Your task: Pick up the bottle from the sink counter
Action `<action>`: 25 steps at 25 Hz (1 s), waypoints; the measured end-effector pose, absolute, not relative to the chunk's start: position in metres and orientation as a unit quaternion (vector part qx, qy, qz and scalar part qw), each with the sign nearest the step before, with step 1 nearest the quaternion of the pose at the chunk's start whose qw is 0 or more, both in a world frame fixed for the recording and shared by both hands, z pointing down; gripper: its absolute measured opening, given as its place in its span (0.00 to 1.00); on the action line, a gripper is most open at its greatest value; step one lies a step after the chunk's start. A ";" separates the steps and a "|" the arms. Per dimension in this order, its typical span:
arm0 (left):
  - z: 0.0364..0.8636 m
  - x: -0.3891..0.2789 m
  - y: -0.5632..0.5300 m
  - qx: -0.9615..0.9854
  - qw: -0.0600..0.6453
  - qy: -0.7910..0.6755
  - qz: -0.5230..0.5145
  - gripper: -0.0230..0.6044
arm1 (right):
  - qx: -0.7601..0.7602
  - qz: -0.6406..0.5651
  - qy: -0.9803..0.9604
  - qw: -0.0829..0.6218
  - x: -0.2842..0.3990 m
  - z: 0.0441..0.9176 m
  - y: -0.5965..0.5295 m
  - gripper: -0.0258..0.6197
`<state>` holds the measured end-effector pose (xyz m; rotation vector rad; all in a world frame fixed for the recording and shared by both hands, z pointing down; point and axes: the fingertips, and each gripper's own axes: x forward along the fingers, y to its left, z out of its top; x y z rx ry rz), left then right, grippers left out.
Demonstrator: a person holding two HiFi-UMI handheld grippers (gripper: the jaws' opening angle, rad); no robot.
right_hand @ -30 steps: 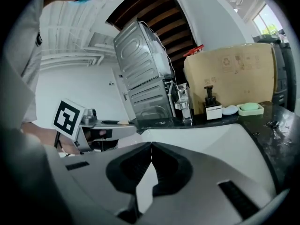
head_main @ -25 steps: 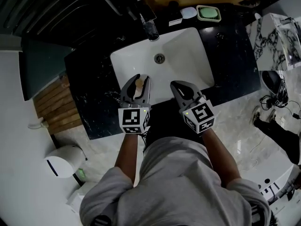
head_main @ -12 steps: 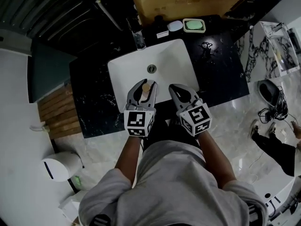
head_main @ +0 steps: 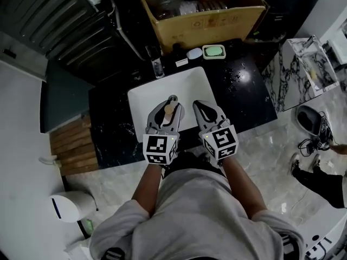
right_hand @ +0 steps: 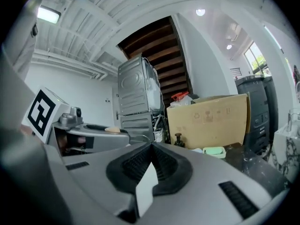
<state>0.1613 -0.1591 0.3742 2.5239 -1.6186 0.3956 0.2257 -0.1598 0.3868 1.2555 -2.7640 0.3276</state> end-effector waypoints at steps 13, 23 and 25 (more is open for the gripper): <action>0.338 0.165 -0.172 0.854 0.028 -0.506 0.116 0.25 | 0.475 0.047 -0.878 0.026 0.234 0.350 -0.176 0.05; 0.320 0.147 -0.175 0.860 0.015 -0.499 0.105 0.25 | 0.496 0.025 -0.867 0.029 0.222 0.335 -0.183 0.05; 0.318 0.140 -0.176 0.857 0.014 -0.504 0.105 0.25 | 0.497 0.025 -0.867 0.029 0.220 0.334 -0.184 0.05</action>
